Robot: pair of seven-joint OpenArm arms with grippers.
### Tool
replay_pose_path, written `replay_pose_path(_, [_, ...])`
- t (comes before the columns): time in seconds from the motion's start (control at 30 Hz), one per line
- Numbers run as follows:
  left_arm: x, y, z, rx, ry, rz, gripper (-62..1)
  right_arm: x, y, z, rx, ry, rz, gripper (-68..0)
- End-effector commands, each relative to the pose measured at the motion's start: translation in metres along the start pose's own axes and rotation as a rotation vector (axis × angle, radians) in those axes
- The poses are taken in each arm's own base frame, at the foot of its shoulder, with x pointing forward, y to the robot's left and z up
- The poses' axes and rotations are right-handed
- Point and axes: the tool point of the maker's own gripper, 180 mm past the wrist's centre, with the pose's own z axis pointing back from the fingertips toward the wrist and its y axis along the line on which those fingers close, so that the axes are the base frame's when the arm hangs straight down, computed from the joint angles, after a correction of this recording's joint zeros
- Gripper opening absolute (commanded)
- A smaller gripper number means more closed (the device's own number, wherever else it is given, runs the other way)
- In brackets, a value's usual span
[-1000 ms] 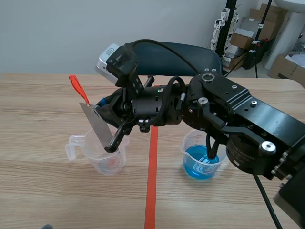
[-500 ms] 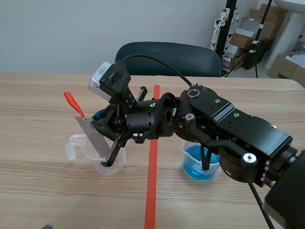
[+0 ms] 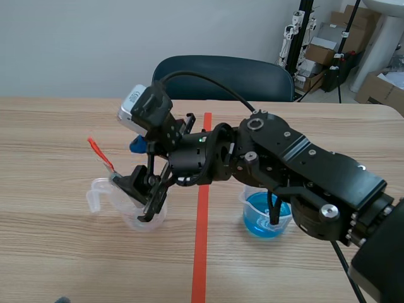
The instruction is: Do the redox reaction experiment. put the plate into the left beaker
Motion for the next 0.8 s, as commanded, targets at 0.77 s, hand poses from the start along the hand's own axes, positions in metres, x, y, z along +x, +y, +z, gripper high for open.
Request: replay_pose_path(0.77, [0.0054, 0.0019, -0.0016, 0.006, -0.027, -0.004, 1.4, 0.0089, -0.0104, 0.0022, -0.031, -0.013, 0.033, 0.4])
